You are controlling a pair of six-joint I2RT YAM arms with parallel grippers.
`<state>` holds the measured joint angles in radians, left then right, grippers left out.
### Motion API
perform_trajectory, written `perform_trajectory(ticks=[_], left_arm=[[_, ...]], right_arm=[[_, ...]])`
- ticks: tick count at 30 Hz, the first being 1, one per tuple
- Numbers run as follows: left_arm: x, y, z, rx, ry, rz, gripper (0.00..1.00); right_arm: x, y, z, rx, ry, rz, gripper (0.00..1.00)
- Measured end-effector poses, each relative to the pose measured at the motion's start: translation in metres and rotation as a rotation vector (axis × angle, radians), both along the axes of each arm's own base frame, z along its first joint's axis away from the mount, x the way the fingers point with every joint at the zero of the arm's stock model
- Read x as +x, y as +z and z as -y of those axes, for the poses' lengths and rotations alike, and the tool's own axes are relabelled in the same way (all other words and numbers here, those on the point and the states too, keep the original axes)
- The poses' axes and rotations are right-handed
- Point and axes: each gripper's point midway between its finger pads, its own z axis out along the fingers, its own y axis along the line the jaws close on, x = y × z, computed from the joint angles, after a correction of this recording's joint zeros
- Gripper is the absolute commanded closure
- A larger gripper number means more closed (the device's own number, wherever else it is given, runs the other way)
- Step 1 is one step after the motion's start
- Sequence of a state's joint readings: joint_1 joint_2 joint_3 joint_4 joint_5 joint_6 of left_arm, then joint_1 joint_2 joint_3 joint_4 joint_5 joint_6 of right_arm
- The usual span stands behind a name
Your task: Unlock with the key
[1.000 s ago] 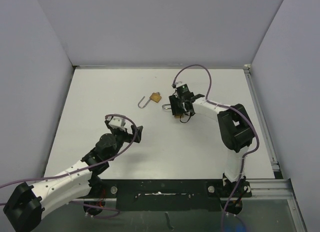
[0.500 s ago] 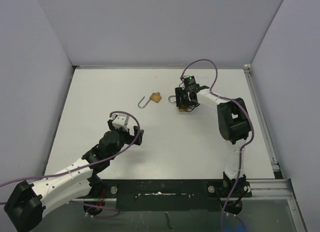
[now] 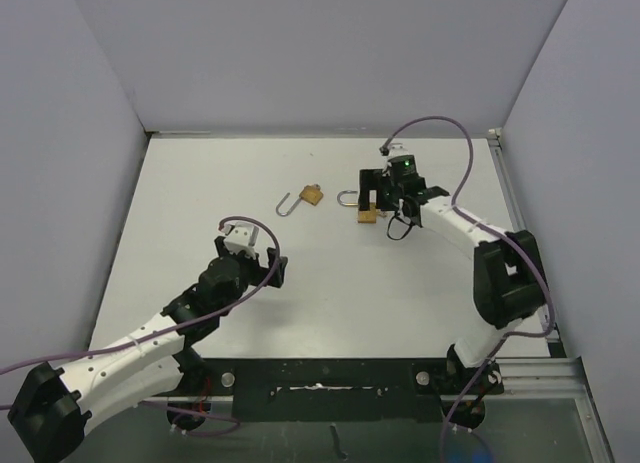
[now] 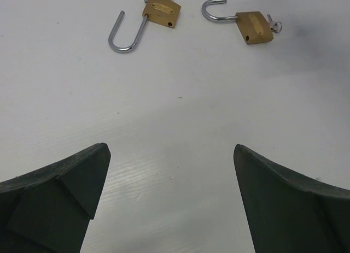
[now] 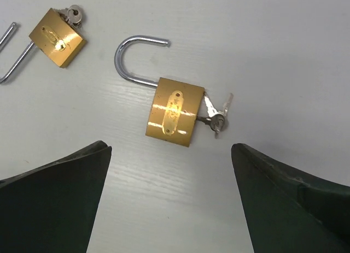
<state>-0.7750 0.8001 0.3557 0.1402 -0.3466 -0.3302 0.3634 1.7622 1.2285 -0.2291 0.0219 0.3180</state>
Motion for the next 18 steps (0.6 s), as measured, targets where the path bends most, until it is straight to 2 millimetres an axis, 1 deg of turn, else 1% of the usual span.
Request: perform_trajectory(ticks=[1, 4, 7, 10, 12, 13, 15, 18], left_arm=[[0.001, 0.001, -0.001, 0.001, 0.007, 0.002, 0.02], [0.004, 0.003, -0.008, 0.007, 0.049, 0.001, 0.02], [0.006, 0.005, -0.019, 0.021, 0.109, -0.006, 0.02], [0.009, 0.014, -0.03, 0.025, 0.165, 0.001, 0.02], [0.01, 0.022, -0.036, 0.018, 0.191, 0.016, 0.02], [0.01, 0.026, -0.038, 0.011, 0.201, 0.026, 0.02], [0.01, 0.032, -0.043, 0.002, 0.219, 0.04, 0.02], [0.009, 0.036, -0.048, -0.006, 0.237, 0.052, 0.02]], right_arm=[[-0.005, 0.012, 0.006, 0.009, -0.013, 0.043, 0.02], [-0.02, 0.037, 0.026, 0.017, -0.06, 0.103, 0.02], [-0.023, 0.054, 0.049, 0.02, -0.136, 0.11, 0.02], [-0.026, 0.05, 0.082, -0.007, -0.261, 0.052, 0.02], [-0.032, 0.042, 0.109, -0.05, -0.366, 0.007, 0.02], [-0.035, 0.04, 0.117, -0.068, -0.399, -0.009, 0.02], [-0.042, 0.036, 0.129, -0.093, -0.455, -0.035, 0.02], [-0.048, 0.036, 0.135, -0.092, -0.507, -0.031, 0.02]])
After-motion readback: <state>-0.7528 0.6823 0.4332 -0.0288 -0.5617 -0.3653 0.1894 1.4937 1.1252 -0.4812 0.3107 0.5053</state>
